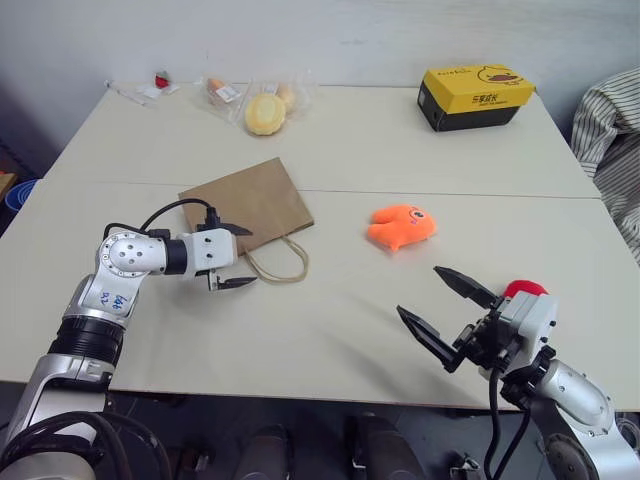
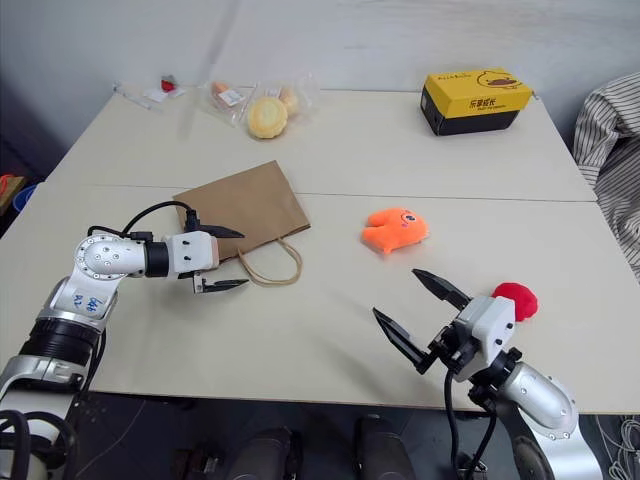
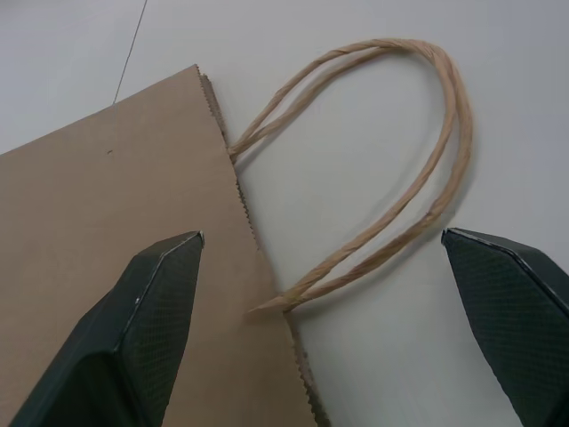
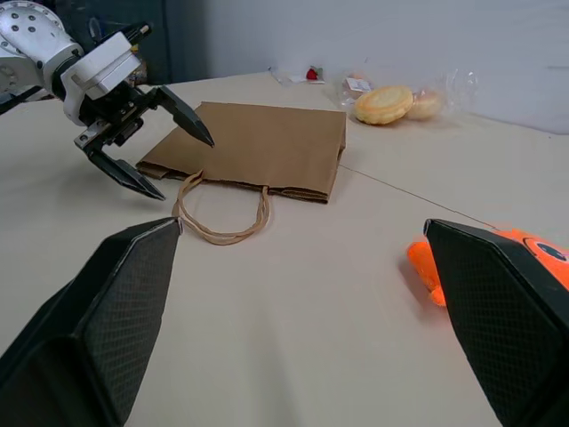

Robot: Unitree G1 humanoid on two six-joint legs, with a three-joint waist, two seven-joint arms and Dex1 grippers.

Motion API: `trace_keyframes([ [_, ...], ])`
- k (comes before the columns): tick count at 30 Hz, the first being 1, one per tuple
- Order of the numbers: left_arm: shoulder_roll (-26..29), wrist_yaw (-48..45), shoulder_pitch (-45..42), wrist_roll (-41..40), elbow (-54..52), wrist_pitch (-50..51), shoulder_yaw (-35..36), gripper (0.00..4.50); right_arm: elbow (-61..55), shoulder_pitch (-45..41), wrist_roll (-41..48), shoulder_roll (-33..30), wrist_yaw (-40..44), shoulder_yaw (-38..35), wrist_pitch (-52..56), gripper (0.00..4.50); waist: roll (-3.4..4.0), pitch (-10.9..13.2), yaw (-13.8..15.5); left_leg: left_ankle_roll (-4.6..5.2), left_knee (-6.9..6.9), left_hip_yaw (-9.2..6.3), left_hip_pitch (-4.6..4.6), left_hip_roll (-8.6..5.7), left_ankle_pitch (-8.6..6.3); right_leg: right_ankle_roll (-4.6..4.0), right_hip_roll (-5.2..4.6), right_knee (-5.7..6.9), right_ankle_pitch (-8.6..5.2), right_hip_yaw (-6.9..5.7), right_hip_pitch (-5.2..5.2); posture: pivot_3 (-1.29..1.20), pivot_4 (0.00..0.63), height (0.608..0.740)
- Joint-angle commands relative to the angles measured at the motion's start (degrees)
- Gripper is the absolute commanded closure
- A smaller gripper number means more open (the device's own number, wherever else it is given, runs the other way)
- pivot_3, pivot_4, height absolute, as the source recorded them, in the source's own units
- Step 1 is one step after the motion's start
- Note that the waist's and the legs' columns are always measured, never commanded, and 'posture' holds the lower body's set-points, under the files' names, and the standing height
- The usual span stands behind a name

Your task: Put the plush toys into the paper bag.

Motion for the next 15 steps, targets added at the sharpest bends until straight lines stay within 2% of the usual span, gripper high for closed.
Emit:
trace_keyframes([
  [1, -0.6, 1.5, -4.8, 1.1, 5.1, -3.0, 0.5, 0.00, -3.1, 1.3, 0.0, 0.3, -0.7, -1.4, -1.3, 0.03, -0.06, 0.0, 0.1, 0.03, 0.04, -0.01, -0.01, 0.00, -0.01, 0.00, 0.00, -0.01, 0.00, -0.01, 0.00, 0.00, 0.150, 0.740],
  [8, -2.5, 1.8, -8.3, 3.8, 11.9, -8.5, -1.3, 0.00, -3.0, 2.6, -0.2, -0.4, -0.3, -2.6, -1.6, 0.03, -0.07, 0.0, 0.0, 0.00, 0.09, 0.00, -0.02, -0.02, 0.01, 0.04, 0.01, 0.12, 0.02, -0.02, -0.01, 0.00, 0.150, 0.740],
  [15, -3.9, -1.8, -7.9, 0.7, 11.9, -8.9, -0.6, 0.00, -3.6, 1.7, -0.8, -1.1, -0.5, -2.5, -0.9, 0.03, -0.08, 0.0, 0.0, -0.03, 0.09, 0.02, -0.02, -0.01, 0.02, 0.04, 0.04, 0.12, 0.02, 0.01, -0.05, 0.00, 0.150, 0.740],
])
